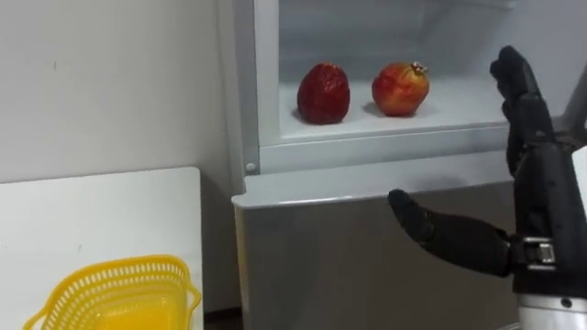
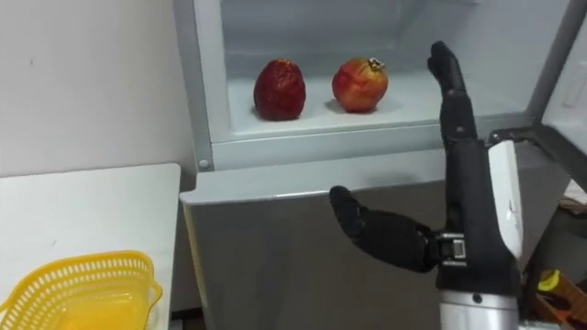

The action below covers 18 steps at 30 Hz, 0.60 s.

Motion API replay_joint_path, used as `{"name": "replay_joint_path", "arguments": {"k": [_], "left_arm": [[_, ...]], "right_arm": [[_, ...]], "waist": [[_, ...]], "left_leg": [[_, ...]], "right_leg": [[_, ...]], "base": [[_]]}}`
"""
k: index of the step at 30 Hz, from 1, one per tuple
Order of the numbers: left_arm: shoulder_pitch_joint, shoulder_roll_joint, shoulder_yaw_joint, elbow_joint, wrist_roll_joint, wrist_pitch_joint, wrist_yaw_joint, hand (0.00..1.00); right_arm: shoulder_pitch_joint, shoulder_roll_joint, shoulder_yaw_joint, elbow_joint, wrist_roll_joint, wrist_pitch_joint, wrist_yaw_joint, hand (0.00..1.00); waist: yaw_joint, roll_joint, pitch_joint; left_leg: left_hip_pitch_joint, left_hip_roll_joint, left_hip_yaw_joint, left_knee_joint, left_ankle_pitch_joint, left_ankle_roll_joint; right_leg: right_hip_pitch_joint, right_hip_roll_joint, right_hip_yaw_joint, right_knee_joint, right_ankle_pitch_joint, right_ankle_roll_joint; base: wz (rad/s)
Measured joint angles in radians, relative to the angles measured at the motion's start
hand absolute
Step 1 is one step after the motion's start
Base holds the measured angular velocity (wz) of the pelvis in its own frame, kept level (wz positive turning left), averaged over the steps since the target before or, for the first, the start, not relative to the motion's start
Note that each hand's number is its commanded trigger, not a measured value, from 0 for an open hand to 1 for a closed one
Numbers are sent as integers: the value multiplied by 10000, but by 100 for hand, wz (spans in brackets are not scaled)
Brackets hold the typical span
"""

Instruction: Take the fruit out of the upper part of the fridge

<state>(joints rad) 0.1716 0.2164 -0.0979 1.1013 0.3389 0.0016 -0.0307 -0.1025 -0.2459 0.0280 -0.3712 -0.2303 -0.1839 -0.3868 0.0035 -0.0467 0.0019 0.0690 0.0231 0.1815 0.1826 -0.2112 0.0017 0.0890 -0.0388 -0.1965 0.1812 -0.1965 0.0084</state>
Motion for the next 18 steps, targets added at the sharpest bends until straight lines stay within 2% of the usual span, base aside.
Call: {"name": "replay_joint_path", "arguments": {"k": [4, 6, 9, 12, 18], "left_arm": [[13, -53, 121, 13, -2, 191, -87, 0], [43, -55, 172, 12, 64, 254, -248, 0], [153, -85, 277, 11, 187, 372, -443, 0], [249, -126, 451, 8, 276, 438, -629, 0], [342, -139, 472, -16, 507, 443, -730, 0]], "right_arm": [[-755, -63, -129, 730, 340, 322, 166, 0], [-943, -139, -145, 1001, 387, 399, 194, 0], [-949, -296, -259, 1011, 455, 534, 199, 0], [-1022, -355, -444, 1022, 597, 559, 201, 0], [-2244, -468, -522, 2033, 603, 593, 209, 0]], "waist": [[91, 22, 30], [104, 32, 36], [307, 13, 22], [335, -47, -13], [334, -104, 15]], "left_leg": [[83, -10, -95, -8, 1, -1], [86, -12, -190, -7, 2, -2], [40, -11, -226, 1, 4, -6], [-43, -13, -311, 46, 4, -6], [-55, -20, -448, 169, 4, -5]], "right_leg": [[159, 4, -52, -129, 0, 0], [176, 4, -108, -126, 1, -1], [162, 3, -158, -113, 6, -10], [159, -8, -265, -105, 7, -12], [251, -49, -622, -103, 11, -18]], "base": [[5], [7], [3], [8], [8]]}}
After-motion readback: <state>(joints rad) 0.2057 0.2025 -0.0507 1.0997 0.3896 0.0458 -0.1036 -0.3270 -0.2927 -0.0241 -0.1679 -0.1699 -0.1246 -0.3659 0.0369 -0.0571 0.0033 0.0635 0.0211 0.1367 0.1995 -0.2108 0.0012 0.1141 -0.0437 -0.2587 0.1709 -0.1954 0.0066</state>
